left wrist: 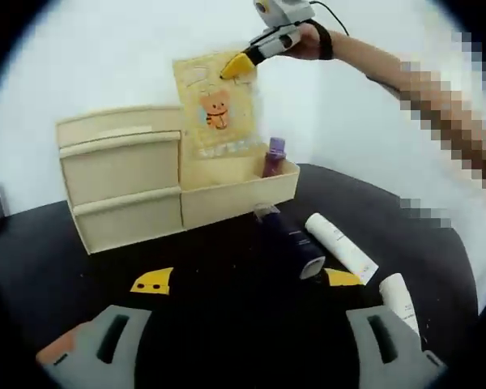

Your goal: Open the drawer, pick up the cosmetic bottles from the table one by one, place them into the drawer, release the gripper, close the drawer, and move the gripper away

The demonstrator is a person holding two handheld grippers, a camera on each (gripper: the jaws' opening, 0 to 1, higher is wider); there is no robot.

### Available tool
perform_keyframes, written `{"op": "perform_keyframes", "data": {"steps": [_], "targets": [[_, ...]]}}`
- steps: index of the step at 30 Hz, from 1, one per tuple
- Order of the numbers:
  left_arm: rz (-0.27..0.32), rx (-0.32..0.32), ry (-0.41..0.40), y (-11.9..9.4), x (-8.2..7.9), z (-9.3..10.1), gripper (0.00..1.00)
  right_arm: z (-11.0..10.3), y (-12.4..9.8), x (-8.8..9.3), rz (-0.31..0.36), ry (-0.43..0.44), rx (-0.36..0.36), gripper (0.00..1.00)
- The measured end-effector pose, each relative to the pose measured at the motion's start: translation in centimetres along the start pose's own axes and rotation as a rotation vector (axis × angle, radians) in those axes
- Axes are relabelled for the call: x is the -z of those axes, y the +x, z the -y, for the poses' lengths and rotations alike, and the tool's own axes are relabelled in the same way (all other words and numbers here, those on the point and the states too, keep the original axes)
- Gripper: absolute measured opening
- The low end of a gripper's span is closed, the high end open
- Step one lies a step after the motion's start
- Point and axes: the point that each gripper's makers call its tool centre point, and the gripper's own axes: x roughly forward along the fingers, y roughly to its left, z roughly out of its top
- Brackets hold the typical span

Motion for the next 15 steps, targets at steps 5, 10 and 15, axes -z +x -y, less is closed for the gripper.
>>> {"op": "perform_keyframes", "data": {"steps": [5,10,15], "targets": [[0.002,0.000,0.017,0.7,-0.2,0.0,0.64,0.5,2.2,1.3,0.102,0.114,-0.061,0.10],[0.023,0.012,0.039,0.7,-0.9,0.6,0.64,-0.3,4.1,2.5,0.187,0.192,-0.119,0.10],[0.018,0.015,0.038,1.2,-0.6,0.7,0.62,0.5,4.5,2.7,0.328,0.287,-0.149,0.10]]}}
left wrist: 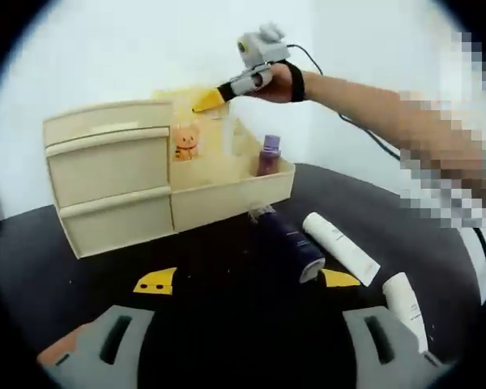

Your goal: Open the drawer, pick up the cosmetic bottles from the table one by one, place them into the drawer, release the gripper, close the drawer, and move the gripper away

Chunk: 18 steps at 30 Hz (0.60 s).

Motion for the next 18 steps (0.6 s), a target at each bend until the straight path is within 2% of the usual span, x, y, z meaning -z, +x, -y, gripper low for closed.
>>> {"op": "perform_keyframes", "data": {"steps": [4,11,17,18], "targets": [[0.003,-0.002,0.002,0.0,-0.1,0.0,0.62,-0.1,0.0,0.6,0.026,0.013,-0.014,0.10],[0.005,-0.011,0.005,0.1,-0.1,-0.4,0.60,0.3,0.5,1.5,0.000,0.000,-0.014,0.11],[0.007,-0.003,0.003,0.0,0.0,-0.5,0.57,1.1,0.0,2.0,-0.077,-0.011,0.056,0.15],[0.003,-0.003,0.005,0.0,0.1,-0.5,0.56,1.5,-0.3,2.4,-0.115,-0.030,0.088,0.16]]}}
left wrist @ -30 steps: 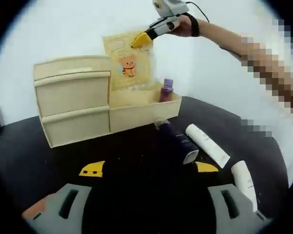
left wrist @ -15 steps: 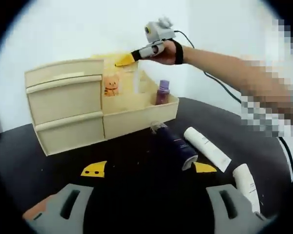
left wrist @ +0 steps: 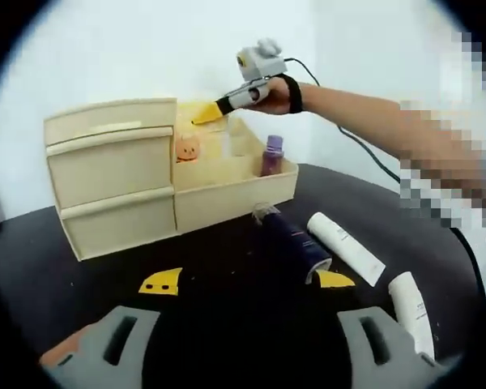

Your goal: Open the drawer, pick up the cosmetic bottles from the table one by one, place them into the drawer, release the gripper, close the drawer, and move the gripper away

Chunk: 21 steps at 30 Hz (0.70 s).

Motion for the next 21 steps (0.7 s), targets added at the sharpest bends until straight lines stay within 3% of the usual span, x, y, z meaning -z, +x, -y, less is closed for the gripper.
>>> {"op": "perform_keyframes", "data": {"steps": [3,6,7,9,11,13,14,15,16,17,18,19,21], "targets": [[-0.003,0.001,-0.002,0.0,0.1,-0.1,0.56,0.4,-0.8,0.6,-0.071,-0.063,0.044,0.20],[-0.006,0.004,-0.003,0.1,0.3,0.0,0.56,0.6,-1.8,-0.3,-0.052,-0.061,0.077,0.20],[-0.009,0.003,-0.001,0.1,0.3,0.0,0.56,0.8,-0.9,-0.9,-0.045,-0.057,0.081,0.20],[-0.011,0.005,0.001,0.1,0.4,0.0,0.56,0.8,-1.4,-1.9,-0.005,-0.038,0.116,0.19],[-0.011,0.005,0.002,0.0,0.4,0.0,0.56,0.9,-2.4,-3.0,0.058,0.038,0.147,0.19],[-0.009,0.003,0.002,0.0,0.3,-0.1,0.55,-0.1,-3.8,-4.3,0.176,0.196,0.175,0.19],[-0.008,0.001,0.003,-0.1,0.3,-0.2,0.55,-0.2,-4.8,-5.2,0.254,0.248,0.177,0.20],[-0.007,0.000,0.003,-0.1,0.3,-0.2,0.55,-0.7,-6.0,-5.6,0.363,0.365,0.212,0.19],[-0.006,-0.001,0.003,-0.1,0.3,-0.3,0.55,-0.6,-6.8,-5.1,0.401,0.454,0.256,0.18],[-0.005,-0.003,0.001,-0.2,0.3,-0.4,0.55,-1.5,-7.2,-4.5,0.417,0.436,0.257,0.18],[-0.005,-0.002,-0.002,-0.2,0.3,-0.4,0.55,-2.0,-7.4,-3.8,0.408,0.425,0.262,0.18],[-0.006,-0.003,-0.005,-0.2,0.4,-0.4,0.55,-2.1,-7.5,-2.5,0.381,0.462,0.313,0.18],[-0.008,-0.003,-0.003,-0.2,0.5,-0.4,0.55,-3.8,-7.3,-0.3,0.313,0.392,0.354,0.18]]}}
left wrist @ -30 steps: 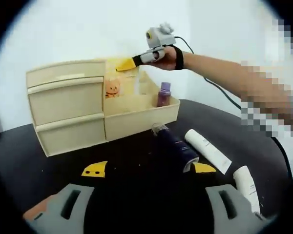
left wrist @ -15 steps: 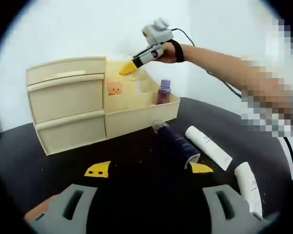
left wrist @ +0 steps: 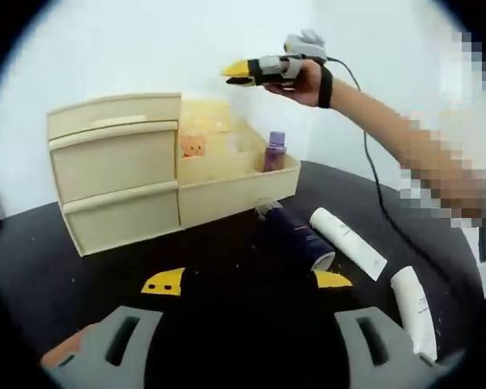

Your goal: Open the drawer, pick up the cosmetic bottles from the table one by one, place them into the drawer, release the gripper, close the drawer, and move the gripper away

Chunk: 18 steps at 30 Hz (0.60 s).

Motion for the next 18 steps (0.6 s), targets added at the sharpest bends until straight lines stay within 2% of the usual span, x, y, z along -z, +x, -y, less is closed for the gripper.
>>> {"op": "perform_keyframes", "data": {"steps": [1,2,3,4,5,6,8,9,12,18], "targets": [[-0.001,0.001,0.000,0.0,0.0,0.0,0.55,-0.3,-0.4,1.6,-0.048,-0.018,0.029,0.18],[-0.002,0.002,0.001,0.1,0.1,0.1,0.55,0.8,0.4,1.7,-0.054,-0.071,0.010,0.16],[-0.003,0.004,0.001,0.1,0.1,0.2,0.55,0.6,0.5,3.0,-0.097,-0.046,0.022,0.14],[-0.007,0.007,0.001,0.1,0.2,0.3,0.55,1.5,1.1,3.6,-0.133,-0.048,0.030,0.13],[-0.011,0.008,0.004,0.2,0.3,0.3,0.55,1.6,1.8,4.0,-0.127,-0.056,0.031,0.12],[-0.017,0.009,0.008,0.2,0.5,0.4,0.55,2.3,2.1,4.4,-0.159,-0.043,0.058,0.11],[-0.023,0.010,0.012,0.2,0.6,0.5,0.55,3.0,3.3,4.4,-0.153,-0.048,0.069,0.11],[-0.025,0.009,0.014,0.1,0.7,0.4,0.55,3.5,3.7,4.7,-0.173,-0.005,0.096,0.11],[-0.026,-0.002,0.023,-0.2,0.8,0.0,0.55,3.6,5.0,4.3,-0.140,-0.059,0.051,0.11],[-0.016,-0.008,0.021,-0.2,0.7,-0.2,0.54,3.9,5.7,3.7,-0.107,-0.103,0.035,0.06]]}}
